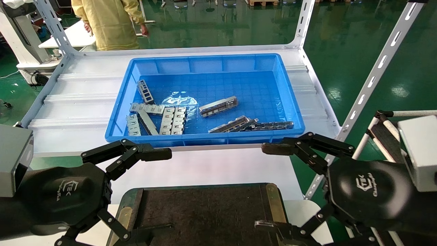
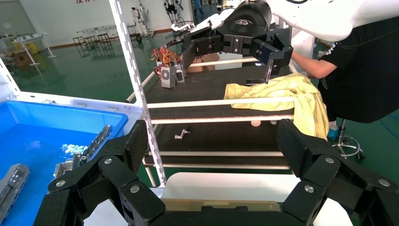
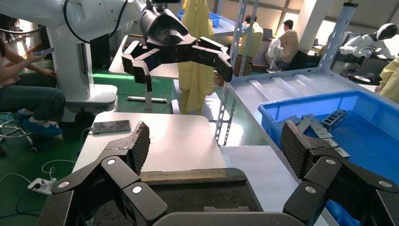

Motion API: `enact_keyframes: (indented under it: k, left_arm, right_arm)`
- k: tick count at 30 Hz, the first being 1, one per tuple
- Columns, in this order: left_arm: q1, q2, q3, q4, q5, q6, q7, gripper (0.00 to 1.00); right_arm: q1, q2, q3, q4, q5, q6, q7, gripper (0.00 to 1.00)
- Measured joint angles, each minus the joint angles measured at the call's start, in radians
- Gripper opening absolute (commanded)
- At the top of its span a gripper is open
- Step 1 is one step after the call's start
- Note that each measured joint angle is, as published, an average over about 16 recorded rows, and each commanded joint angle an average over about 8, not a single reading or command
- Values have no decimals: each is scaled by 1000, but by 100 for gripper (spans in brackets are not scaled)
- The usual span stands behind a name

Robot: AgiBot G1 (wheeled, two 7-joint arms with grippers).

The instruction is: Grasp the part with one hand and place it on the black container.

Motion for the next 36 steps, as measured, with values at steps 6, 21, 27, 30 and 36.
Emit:
enact_keyframes:
  k: [6, 21, 27, 30, 36]
  left_arm:
    - [0, 0, 0, 0, 0, 0, 0, 100]
    - [-13, 14, 6, 3, 13, -27, -12, 100]
    - [-48, 47, 26, 21, 66, -77, -20, 100]
    - [-77, 75, 42, 45, 107, -108, -20, 100]
    - [-159, 157, 87, 142, 209, -165, 0, 100]
  right_arm:
    - [0, 0, 0, 0, 0, 0, 0, 100]
    - [0, 0, -1, -1, 0, 0, 0, 100]
    - [1, 0, -1, -1, 1, 0, -1, 100]
    - [1, 0, -1, -1, 1, 0, -1, 100]
    - [1, 0, -2, -1, 1, 0, -1, 100]
